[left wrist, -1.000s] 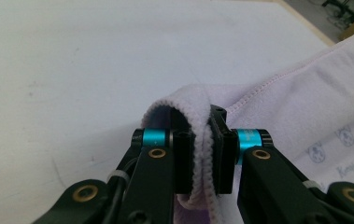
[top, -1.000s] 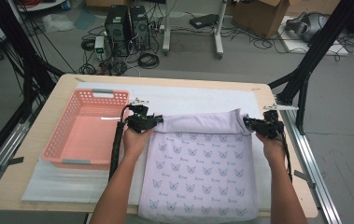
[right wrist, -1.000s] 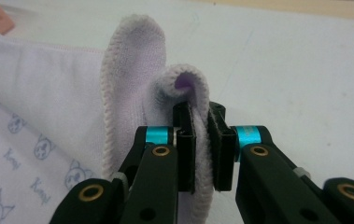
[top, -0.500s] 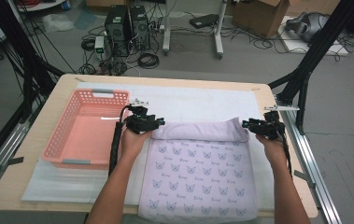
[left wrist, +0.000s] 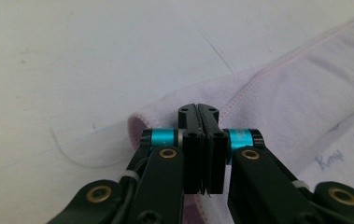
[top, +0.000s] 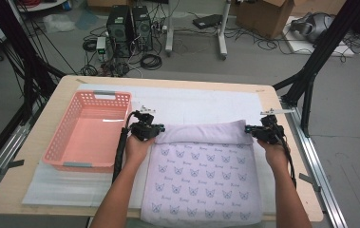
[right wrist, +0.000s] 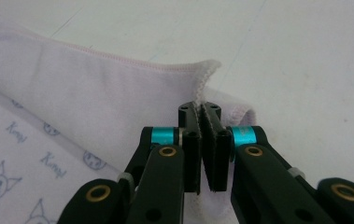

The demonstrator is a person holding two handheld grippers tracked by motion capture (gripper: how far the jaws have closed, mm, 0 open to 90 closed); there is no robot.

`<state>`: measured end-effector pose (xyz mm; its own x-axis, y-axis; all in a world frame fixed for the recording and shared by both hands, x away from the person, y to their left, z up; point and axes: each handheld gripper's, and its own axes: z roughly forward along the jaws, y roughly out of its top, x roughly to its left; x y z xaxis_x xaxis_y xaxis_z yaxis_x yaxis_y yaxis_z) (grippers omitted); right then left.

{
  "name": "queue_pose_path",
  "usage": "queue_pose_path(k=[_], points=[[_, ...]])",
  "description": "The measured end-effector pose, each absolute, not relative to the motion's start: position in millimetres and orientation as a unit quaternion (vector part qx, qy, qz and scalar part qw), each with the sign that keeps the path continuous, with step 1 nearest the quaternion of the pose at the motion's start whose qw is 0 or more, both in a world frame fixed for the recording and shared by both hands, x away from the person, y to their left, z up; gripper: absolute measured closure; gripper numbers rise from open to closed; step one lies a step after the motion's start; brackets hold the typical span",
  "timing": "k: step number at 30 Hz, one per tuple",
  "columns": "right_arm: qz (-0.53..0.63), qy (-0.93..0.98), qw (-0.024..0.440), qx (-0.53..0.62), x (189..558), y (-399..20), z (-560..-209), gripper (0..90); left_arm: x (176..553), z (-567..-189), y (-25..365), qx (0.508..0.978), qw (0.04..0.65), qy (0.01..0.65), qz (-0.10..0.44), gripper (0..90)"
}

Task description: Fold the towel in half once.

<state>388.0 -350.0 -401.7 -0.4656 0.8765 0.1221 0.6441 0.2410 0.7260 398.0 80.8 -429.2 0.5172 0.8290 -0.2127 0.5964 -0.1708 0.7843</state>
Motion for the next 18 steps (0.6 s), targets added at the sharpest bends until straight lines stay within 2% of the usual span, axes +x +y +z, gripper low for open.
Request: queue_pose_path(k=[6, 12, 18], points=[[0.384, 0.779, 0.158, 0.47, 372, -354, -397, 87.4, 388, -422, 90, 0.748, 0.452, 0.467, 0.133, 87.7], [0.407, 0.771, 0.152, 0.465, 339, -370, -414, 87.4, 375, -410, 93, 0.749, 0.467, 0.455, 0.123, 88.1], [0.427, 0.764, 0.145, 0.461, 313, -377, -426, 87.4, 345, -409, 89, 0.756, 0.481, 0.425, 0.127, 89.0]])
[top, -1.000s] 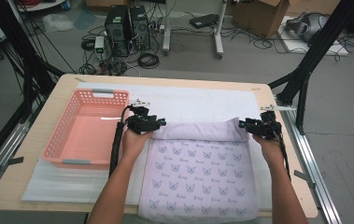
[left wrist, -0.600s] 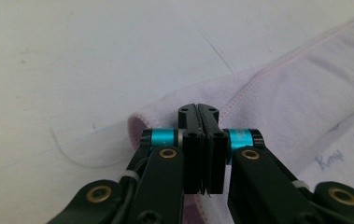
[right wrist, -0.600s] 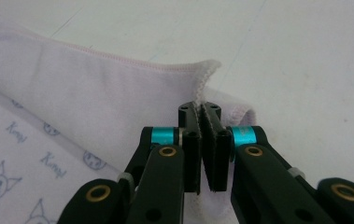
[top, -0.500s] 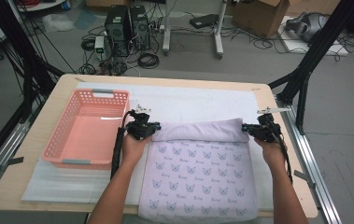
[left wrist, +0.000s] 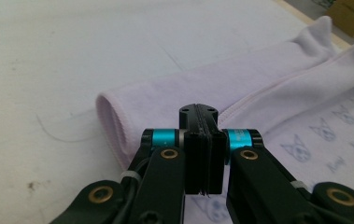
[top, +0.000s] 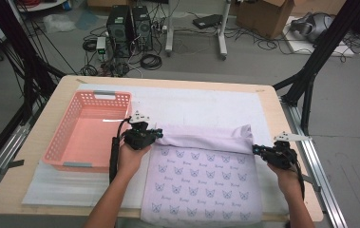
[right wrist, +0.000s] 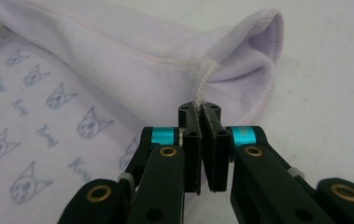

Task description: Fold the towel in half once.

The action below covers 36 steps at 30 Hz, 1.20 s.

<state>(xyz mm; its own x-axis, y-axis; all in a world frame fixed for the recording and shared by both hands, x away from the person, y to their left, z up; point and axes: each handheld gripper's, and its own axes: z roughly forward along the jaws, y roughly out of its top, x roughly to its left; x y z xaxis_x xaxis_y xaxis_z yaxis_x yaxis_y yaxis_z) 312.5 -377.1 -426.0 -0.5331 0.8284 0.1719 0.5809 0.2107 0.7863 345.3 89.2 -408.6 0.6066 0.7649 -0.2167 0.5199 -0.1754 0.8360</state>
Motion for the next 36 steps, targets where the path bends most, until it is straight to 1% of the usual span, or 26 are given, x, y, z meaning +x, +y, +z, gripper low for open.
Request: queue_pose_path(k=[6, 15, 24, 36], points=[[0.436, 0.762, 0.145, 0.457, 295, -379, -427, 87.4, 315, -414, 95, 0.759, 0.492, 0.409, 0.125, 89.2], [0.433, 0.771, 0.15, 0.442, 267, -381, -423, 87.4, 288, -426, 109, 0.754, 0.506, 0.404, 0.113, 89.2], [0.443, 0.774, 0.156, 0.424, 229, -383, -420, 87.4, 255, -424, 119, 0.749, 0.52, 0.397, 0.105, 89.6], [0.443, 0.78, 0.16, 0.413, 167, -378, -414, 87.6, 197, -423, 128, 0.766, 0.515, 0.374, 0.094, 89.7]])
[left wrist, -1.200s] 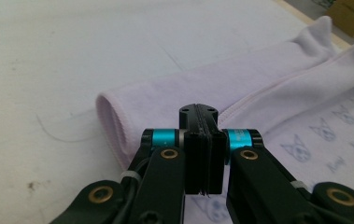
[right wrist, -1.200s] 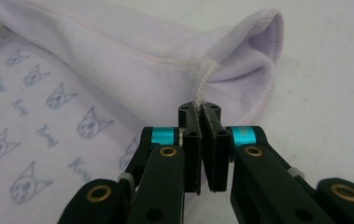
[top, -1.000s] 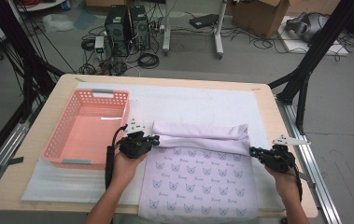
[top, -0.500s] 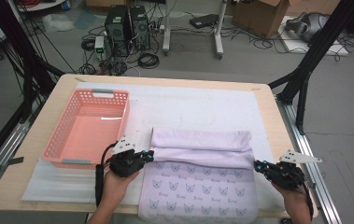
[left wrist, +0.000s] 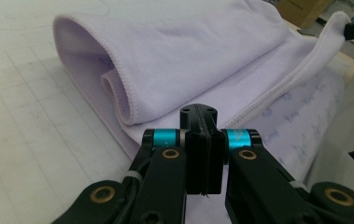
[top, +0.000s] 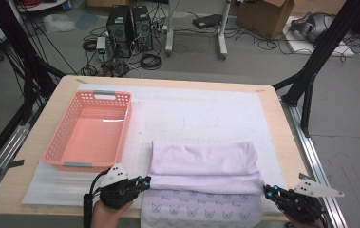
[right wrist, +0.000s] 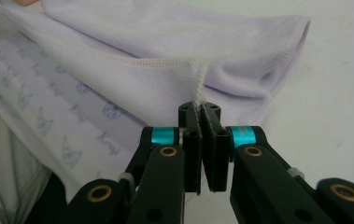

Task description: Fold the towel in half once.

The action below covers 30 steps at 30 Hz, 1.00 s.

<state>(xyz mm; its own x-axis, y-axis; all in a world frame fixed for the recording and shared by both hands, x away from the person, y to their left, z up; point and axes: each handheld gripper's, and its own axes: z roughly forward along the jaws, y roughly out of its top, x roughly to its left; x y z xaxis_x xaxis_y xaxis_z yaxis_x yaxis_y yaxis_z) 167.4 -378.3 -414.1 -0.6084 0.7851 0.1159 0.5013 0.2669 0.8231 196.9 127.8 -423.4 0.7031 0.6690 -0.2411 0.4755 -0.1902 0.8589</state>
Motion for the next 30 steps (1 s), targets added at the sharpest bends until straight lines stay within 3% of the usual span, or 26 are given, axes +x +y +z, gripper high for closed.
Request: queue_pose_path(k=[11, 12, 13, 14, 15, 17, 30], points=[[0.431, 0.8, 0.15, 0.389, 119, -373, -414, 87.7, 170, -429, 136, 0.777, 0.511, 0.361, 0.072, 89.2], [0.429, 0.802, 0.152, 0.387, 119, -373, -415, 86.9, 171, -429, 136, 0.774, 0.514, 0.363, 0.071, 85.3], [0.428, 0.801, 0.153, 0.391, 120, -373, -415, 83.8, 174, -429, 136, 0.769, 0.518, 0.368, 0.069, 74.5], [0.433, 0.796, 0.156, 0.394, 121, -375, -415, 74.4, 177, -427, 136, 0.763, 0.523, 0.374, 0.068, 65.0], [0.44, 0.787, 0.154, 0.404, 123, -376, -415, 68.0, 181, -425, 136, 0.76, 0.527, 0.374, 0.074, 60.8], [0.456, 0.771, 0.162, 0.415, 127, -382, -412, 65.9, 188, -422, 136, 0.751, 0.533, 0.38, 0.083, 52.5], [0.464, 0.753, 0.183, 0.43, 173, -378, -410, 59.8, 235, -423, 123, 0.737, 0.537, 0.397, 0.102, 44.9]])
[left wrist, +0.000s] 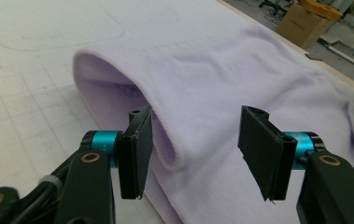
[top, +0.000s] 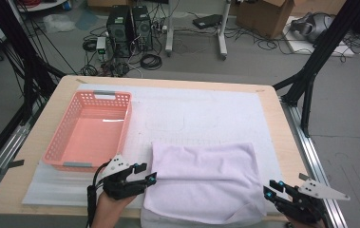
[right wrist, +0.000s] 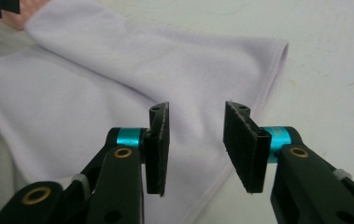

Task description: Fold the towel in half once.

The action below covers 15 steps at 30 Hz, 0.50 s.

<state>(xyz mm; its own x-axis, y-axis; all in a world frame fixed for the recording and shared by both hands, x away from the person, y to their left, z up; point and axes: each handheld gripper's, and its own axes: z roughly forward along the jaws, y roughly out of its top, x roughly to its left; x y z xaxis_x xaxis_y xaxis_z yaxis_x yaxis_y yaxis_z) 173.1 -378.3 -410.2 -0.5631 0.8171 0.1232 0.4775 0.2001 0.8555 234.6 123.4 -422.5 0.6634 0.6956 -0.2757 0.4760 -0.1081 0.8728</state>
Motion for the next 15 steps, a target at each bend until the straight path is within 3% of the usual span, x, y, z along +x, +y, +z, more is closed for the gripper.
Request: queue_pose_path(k=[12, 15], points=[[0.431, 0.767, 0.196, 0.433, 232, -374, -419, 57.1, 288, -431, 109, 0.74, 0.507, 0.43, 0.101, 44.0], [0.424, 0.768, 0.197, 0.437, 249, -374, -422, 54.3, 303, -434, 101, 0.751, 0.495, 0.428, 0.087, 50.3]])
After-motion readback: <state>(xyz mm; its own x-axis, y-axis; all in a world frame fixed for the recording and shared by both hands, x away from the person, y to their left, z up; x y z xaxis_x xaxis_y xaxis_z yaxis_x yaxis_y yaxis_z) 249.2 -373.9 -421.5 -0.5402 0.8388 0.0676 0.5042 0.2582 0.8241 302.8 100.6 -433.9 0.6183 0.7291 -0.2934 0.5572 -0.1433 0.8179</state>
